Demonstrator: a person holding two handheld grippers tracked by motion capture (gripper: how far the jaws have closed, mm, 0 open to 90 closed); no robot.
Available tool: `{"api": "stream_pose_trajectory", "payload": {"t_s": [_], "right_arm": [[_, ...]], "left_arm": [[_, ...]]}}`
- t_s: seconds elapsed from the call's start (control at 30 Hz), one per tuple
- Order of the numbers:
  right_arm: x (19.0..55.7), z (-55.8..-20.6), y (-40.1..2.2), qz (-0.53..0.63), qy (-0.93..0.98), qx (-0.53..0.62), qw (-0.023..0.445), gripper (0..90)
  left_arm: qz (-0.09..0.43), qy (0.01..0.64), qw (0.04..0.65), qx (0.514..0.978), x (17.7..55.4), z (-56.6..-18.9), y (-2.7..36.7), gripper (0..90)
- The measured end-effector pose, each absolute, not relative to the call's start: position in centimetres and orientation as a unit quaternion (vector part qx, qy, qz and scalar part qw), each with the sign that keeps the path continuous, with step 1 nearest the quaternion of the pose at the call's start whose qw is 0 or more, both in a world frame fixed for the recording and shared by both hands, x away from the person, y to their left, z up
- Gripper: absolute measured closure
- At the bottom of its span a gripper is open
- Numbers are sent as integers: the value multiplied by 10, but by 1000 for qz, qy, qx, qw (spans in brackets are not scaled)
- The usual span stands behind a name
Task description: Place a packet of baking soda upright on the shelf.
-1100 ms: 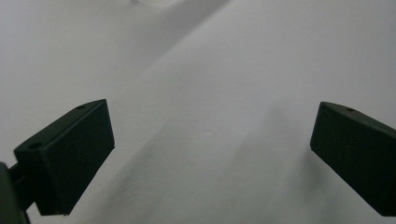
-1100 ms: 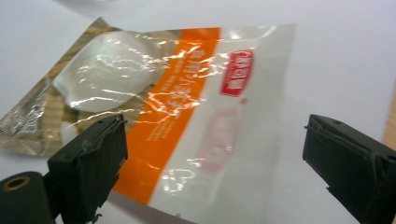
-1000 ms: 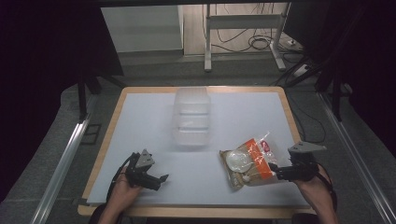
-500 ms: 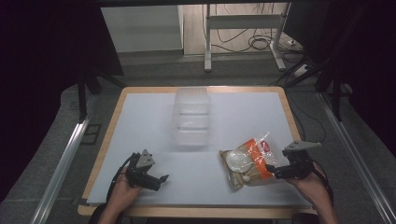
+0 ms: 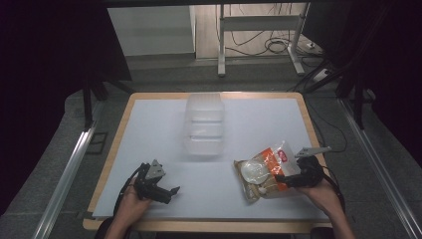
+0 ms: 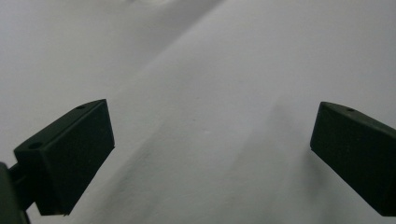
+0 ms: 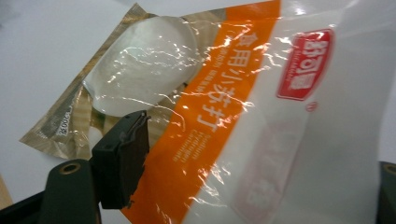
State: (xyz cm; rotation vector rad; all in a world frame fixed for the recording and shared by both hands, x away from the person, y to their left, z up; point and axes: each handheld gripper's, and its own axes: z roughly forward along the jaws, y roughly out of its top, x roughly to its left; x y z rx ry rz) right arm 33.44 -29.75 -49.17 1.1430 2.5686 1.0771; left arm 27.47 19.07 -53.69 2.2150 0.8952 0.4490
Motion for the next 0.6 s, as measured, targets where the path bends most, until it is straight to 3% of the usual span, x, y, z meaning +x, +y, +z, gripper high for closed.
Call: {"api": "stream_pose_trajectory", "payload": {"t_s": [0.2, 0.23, 0.27, 0.3, 0.33, 0.37, 0.4, 0.43, 0.47, 0.57, 0.6], "right_arm": [[336, -493, -288, 355, 855, 374, 59, 336], [336, -492, -285, 354, 854, 376, 62, 417], [336, -492, -285, 354, 854, 376, 62, 417], [336, -491, -284, 349, 855, 377, 71, 545], [336, -491, -284, 349, 855, 377, 71, 545], [336, -490, -285, 344, 854, 384, 74, 626], [336, -490, -285, 344, 854, 384, 74, 626], [336, -491, -287, 346, 853, 385, 66, 713], [336, -491, -287, 346, 853, 385, 66, 713], [333, -488, -287, 343, 857, 377, 75, 868], [333, -487, -287, 343, 858, 375, 75, 878]], "left_arm": [[175, 344, 346, 855, 274, -537, 190, 0], [175, 344, 346, 855, 274, -537, 190, 0], [175, 344, 346, 855, 274, -537, 190, 0], [175, 344, 345, 855, 274, -537, 190, 0], [176, 344, 345, 855, 274, -537, 190, 0], [176, 344, 345, 855, 274, -537, 190, 0], [175, 344, 346, 855, 274, -537, 190, 0], [176, 342, 344, 856, 274, -537, 190, 0], [176, 342, 344, 856, 274, -537, 190, 0], [177, 342, 344, 857, 274, -537, 189, 0], [178, 342, 344, 856, 274, -537, 189, 0]]}}
